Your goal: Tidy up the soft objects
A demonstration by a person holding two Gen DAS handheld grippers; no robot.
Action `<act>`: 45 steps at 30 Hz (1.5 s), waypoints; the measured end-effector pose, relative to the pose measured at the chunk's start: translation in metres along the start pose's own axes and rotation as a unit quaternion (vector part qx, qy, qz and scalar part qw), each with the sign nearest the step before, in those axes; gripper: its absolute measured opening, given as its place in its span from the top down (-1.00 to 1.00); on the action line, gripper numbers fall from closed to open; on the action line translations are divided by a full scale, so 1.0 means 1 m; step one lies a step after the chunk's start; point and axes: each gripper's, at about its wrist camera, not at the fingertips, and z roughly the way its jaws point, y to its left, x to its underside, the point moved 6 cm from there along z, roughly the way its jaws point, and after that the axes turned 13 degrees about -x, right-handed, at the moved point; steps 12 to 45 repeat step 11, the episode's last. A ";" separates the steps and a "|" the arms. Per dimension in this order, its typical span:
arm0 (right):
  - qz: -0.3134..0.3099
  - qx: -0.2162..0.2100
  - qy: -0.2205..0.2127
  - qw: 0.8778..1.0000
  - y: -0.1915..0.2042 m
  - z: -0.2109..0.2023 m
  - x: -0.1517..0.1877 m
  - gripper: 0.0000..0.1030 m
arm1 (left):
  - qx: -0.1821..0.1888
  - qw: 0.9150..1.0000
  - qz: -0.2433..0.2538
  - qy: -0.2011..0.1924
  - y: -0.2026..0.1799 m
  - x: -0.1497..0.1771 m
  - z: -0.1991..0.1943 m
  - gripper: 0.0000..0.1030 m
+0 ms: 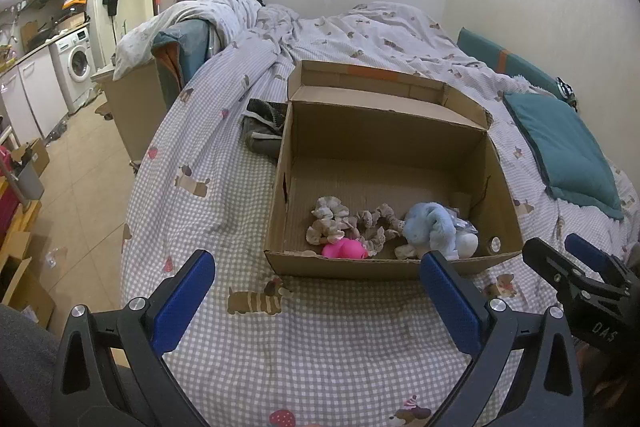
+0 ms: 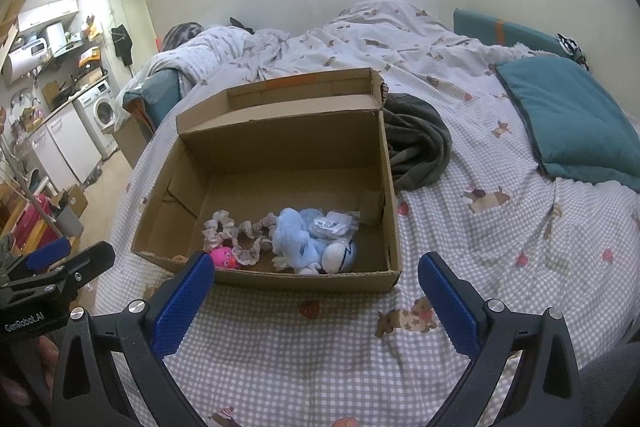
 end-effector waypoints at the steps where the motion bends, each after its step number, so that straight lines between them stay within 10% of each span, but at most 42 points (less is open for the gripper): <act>1: 0.001 0.000 -0.001 1.000 0.000 -0.001 0.000 -1.00 | 0.000 1.000 0.000 0.000 0.000 0.000 0.000 -0.99; 45: 0.000 0.000 0.000 1.000 -0.001 -0.001 0.000 -1.00 | -0.004 1.000 0.003 0.004 0.003 0.004 0.003 -0.99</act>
